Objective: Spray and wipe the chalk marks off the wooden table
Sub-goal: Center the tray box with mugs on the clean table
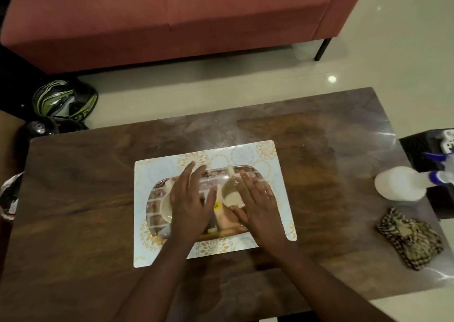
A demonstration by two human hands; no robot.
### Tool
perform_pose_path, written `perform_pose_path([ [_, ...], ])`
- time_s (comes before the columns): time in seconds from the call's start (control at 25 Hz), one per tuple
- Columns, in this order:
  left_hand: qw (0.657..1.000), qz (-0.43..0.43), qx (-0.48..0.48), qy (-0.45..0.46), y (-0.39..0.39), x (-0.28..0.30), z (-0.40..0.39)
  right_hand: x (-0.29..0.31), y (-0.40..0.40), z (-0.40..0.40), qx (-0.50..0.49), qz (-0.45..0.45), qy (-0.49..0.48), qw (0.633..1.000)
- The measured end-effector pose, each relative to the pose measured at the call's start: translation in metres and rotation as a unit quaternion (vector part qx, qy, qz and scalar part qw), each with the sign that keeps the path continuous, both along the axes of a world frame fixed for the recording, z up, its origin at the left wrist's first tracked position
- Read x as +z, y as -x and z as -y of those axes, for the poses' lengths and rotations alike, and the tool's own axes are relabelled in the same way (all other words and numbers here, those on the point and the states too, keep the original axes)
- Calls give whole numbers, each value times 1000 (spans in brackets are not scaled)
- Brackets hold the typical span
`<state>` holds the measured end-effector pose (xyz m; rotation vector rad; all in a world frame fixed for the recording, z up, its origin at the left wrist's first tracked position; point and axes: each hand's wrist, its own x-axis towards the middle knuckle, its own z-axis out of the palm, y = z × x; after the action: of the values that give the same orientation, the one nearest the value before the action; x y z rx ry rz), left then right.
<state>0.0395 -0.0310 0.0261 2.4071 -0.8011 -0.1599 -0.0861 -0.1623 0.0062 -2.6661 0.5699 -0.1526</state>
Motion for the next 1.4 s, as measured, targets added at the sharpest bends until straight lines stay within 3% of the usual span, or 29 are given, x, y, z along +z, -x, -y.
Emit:
perform_pose_path([
  [0.16, 988, -62, -61, 127, 37, 34, 95, -5, 69, 42, -59, 31, -41, 997],
  [0.28, 972, -145, -124, 138, 95, 28, 174, -23, 145, 101, -150, -9, -38, 988],
  [0.4, 948, -223, -211, 87, 168, 10, 261, -42, 231, 174, -226, -50, -35, 972],
  [0.52, 931, -263, -251, 45, 219, -9, 327, -59, 286, 223, -219, -128, -3, 967],
  [0.68, 933, -284, -219, 31, 255, -29, 399, -87, 320, 256, -139, -199, -10, 970],
  [0.88, 944, -268, -194, -14, 268, -59, 420, -108, 339, 249, -89, -132, 43, 986],
  [1.04, 957, -229, -174, 41, 284, -61, 429, -100, 339, 264, -32, -96, 36, 994],
  [1.24, 935, -255, -206, 134, 297, -41, 492, -73, 347, 325, -187, -54, 61, 979],
  [1.4, 911, -257, -269, 179, 326, -18, 595, -55, 370, 416, -373, 14, 109, 921],
])
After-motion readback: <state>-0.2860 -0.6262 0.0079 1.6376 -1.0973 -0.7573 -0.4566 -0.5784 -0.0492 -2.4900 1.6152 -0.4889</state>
